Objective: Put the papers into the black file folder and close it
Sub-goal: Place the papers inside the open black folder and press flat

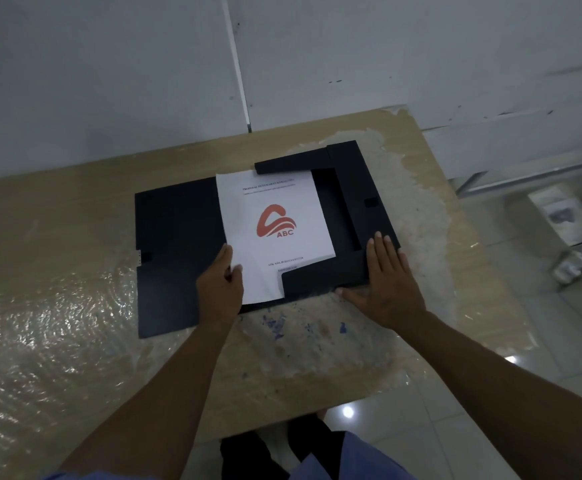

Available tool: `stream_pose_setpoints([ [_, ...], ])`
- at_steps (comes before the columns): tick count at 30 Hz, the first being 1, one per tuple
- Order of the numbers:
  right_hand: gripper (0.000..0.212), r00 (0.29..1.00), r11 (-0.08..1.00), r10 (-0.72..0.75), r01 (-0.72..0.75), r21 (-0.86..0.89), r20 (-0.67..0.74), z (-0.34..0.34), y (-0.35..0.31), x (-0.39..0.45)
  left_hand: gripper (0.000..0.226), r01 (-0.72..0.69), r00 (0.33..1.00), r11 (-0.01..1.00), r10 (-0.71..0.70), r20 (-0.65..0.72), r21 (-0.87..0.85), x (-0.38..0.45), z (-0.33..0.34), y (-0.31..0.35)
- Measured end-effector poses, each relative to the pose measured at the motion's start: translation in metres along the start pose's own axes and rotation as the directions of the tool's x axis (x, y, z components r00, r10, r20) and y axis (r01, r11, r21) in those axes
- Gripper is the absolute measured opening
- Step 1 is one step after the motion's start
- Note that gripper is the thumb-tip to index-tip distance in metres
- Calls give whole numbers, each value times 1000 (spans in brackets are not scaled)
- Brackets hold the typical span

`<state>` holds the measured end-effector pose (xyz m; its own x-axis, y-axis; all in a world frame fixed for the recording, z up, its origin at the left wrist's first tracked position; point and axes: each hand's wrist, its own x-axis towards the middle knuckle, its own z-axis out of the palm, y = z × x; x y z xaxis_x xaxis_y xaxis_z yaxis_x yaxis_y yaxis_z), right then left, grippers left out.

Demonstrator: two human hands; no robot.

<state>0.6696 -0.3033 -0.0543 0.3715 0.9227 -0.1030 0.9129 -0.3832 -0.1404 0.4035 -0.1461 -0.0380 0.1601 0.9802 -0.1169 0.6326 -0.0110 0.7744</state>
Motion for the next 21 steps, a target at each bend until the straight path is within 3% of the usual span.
stream_pose_setpoints([
  [6,117,1000,1000,0,0,13,-7,1,0,-2,46,-205,970,974,189,156,98,12,19,11],
  [13,117,1000,999,10,-10,32,-17,1,-1,-3,43,-361,899,923,305,313,136,31,44,27],
  [18,116,1000,998,30,-30,50,-10,0,-2,-3,36,-376,906,909,320,275,179,28,53,34],
  [21,116,999,999,32,-33,38,5,0,-2,-3,32,-403,915,874,374,152,271,22,43,22],
])
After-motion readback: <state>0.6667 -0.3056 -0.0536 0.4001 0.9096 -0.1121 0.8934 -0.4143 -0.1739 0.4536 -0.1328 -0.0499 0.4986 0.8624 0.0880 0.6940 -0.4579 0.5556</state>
